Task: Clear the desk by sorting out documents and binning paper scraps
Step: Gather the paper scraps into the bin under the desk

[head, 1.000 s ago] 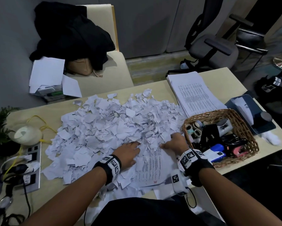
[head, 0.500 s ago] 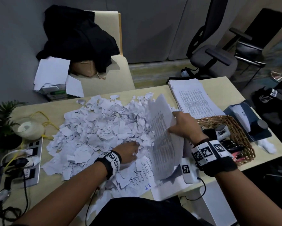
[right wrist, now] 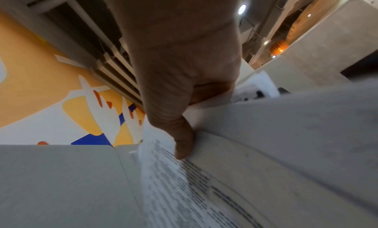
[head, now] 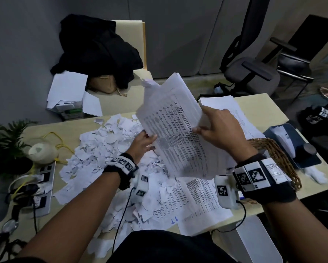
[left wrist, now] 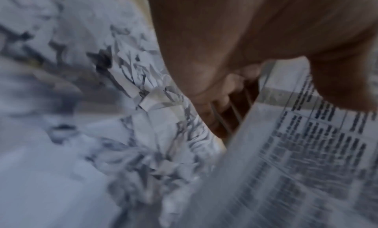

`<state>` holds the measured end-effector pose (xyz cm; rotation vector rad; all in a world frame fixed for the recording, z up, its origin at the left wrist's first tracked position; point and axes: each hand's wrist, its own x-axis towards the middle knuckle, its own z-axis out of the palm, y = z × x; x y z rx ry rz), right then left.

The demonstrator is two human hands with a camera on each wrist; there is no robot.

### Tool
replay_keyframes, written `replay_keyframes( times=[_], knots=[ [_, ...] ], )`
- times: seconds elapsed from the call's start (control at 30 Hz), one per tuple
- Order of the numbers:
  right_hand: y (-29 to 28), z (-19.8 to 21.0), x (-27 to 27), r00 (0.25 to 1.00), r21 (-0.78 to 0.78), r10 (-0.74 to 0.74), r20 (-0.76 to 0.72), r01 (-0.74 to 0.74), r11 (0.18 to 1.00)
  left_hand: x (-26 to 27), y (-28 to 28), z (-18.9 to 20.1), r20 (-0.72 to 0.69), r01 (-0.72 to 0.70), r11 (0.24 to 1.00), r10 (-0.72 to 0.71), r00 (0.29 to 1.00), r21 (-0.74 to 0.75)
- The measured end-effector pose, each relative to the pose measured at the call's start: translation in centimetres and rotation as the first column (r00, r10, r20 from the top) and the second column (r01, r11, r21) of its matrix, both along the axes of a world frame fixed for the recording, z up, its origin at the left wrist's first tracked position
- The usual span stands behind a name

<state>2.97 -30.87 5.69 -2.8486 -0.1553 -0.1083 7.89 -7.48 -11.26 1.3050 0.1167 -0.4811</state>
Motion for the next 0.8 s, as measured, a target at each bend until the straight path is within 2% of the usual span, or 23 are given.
replay_keyframes(
  times=[0.07, 0.13, 0.2, 0.27, 0.33, 0.43, 0.53, 0.6, 0.73, 0.8],
  knots=[
    [-0.4, -1.0, 0.3, 1.000, 0.197, -0.002, -0.004, 0.003, 0.980, 0.5, 0.6, 1.1, -0.048, -0.072, 0.985, 0.065, 0.997, -0.156],
    [-0.8, -2.2, 0.5, 0.999, 0.432, -0.018, -0.044, 0.036, 0.901, 0.8, 1.3, 2.0, -0.068, -0.088, 0.970, 0.074, 0.995, -0.227],
    [-1.1, -3.6, 0.6, 0.994, 0.626, -0.010, -0.106, 0.074, 0.777, 1.0, 1.8, 2.7, -0.010, -0.034, 0.976, 0.032, 0.999, -0.214],
    [-1.5, -5.4, 0.8, 0.991, 0.733, 0.003, -0.135, 0.098, 0.673, 0.8, 1.8, 3.2, 0.038, -0.047, 0.988, 0.053, 0.998, -0.144],
    [-1.9, -7.1, 1.0, 0.986, 0.799, -0.018, -0.164, 0.144, 0.584, 0.7, 1.5, 3.8, 0.069, -0.103, 0.991, 0.110, 0.992, -0.089],
    [-2.4, -9.1, 1.1, 0.976, 0.858, -0.063, -0.208, 0.213, 0.467, 0.8, 1.0, 4.5, 0.132, -0.119, 0.993, 0.116, 0.985, 0.015],
    [-2.8, -10.7, 0.9, 0.971, 0.872, -0.102, -0.217, 0.240, 0.426, 0.6, 0.2, 5.0, 0.197, -0.091, 0.981, 0.056, 0.979, 0.173],
    [-2.7, -11.6, 0.3, 0.963, 0.879, -0.093, -0.253, 0.269, 0.395, 0.1, 0.0, 4.4, 0.171, -0.039, 0.973, 0.000, 0.985, 0.229],
    [-2.5, -12.7, -1.0, 0.948, 0.873, -0.016, -0.318, 0.300, 0.383, -1.2, -0.3, 3.5, 0.047, 0.067, 0.955, -0.084, 0.995, 0.288],
    [-2.3, -12.5, -1.0, 0.946, 0.884, 0.002, -0.325, 0.303, 0.356, -1.4, -0.5, 3.6, 0.053, 0.085, 0.947, -0.106, 0.993, 0.308]
  ],
)
